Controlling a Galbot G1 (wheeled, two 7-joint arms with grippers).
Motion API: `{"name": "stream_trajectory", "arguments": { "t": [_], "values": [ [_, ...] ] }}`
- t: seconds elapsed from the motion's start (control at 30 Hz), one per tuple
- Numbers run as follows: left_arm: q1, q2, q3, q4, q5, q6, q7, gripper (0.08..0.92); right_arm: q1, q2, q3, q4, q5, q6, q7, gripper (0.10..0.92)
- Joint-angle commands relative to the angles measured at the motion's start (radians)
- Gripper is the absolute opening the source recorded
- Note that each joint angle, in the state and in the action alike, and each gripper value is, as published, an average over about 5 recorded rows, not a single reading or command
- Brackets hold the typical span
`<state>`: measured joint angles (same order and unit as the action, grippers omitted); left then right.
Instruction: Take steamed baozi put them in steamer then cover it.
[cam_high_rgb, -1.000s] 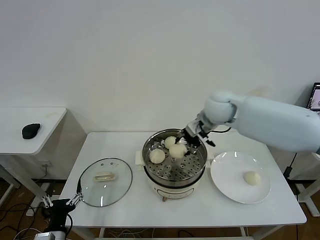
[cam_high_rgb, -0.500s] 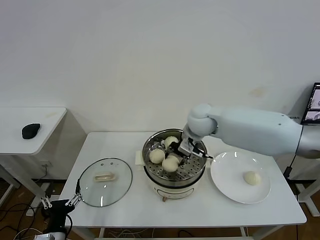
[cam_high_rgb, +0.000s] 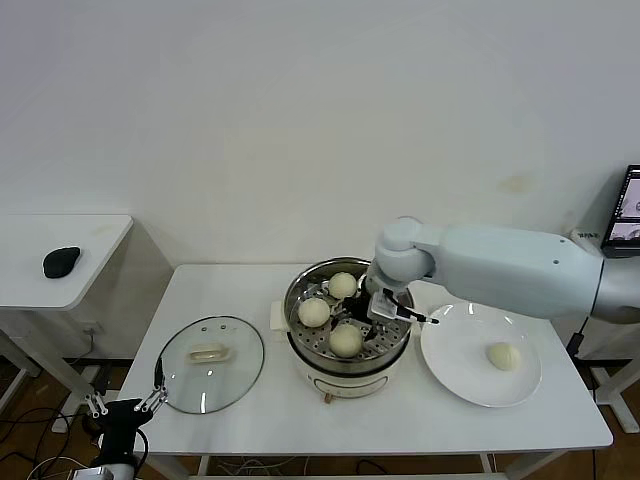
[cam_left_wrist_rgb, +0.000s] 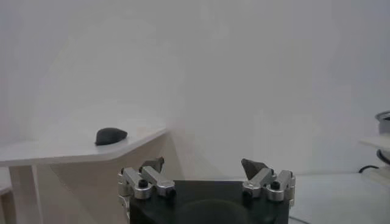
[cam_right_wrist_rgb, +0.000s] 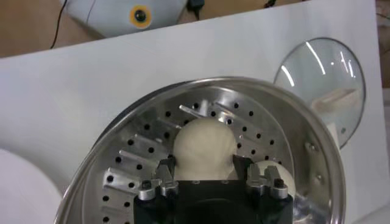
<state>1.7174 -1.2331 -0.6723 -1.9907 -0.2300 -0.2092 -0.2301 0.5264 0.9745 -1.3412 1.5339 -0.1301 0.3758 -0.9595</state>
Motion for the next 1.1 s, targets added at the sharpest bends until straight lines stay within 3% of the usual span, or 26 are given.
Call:
{"name": "stream_trajectory", "arguments": {
  "t": [0.03,0.2,0.43,0.6,0.87,1.1],
  "values": [
    [-0.002,0.001,0.002,0.0,0.001,0.001,0.0,0.823,0.021,-0.024,0.009,0.003,-0.008,0.035,0.005,0.799],
    [-0.003,0.01,0.001,0.0,-0.001,0.001,0.001,0.823,0.064,-0.081,0.039,0.01,0.1,-0.082,-0.018,0.822],
    [-0.006,0.025,0.002,0.001,-0.002,0.0,0.004,0.823,0.149,-0.259,0.063,0.047,0.278,-0.474,-0.109,0.823],
    [-0.014,0.04,0.009,0.004,-0.003,0.001,0.005,0.823,0.13,-0.44,0.091,0.089,0.286,-0.664,-0.114,0.823],
    [-0.018,0.056,0.019,0.017,-0.005,-0.006,0.005,0.823,-0.075,-0.625,0.234,0.067,0.142,-0.636,-0.14,0.823],
    [-0.02,0.053,0.027,0.018,0.0,-0.005,0.005,0.823,-0.464,-0.682,0.561,-0.042,-0.014,-0.528,-0.156,0.823]
  ]
}}
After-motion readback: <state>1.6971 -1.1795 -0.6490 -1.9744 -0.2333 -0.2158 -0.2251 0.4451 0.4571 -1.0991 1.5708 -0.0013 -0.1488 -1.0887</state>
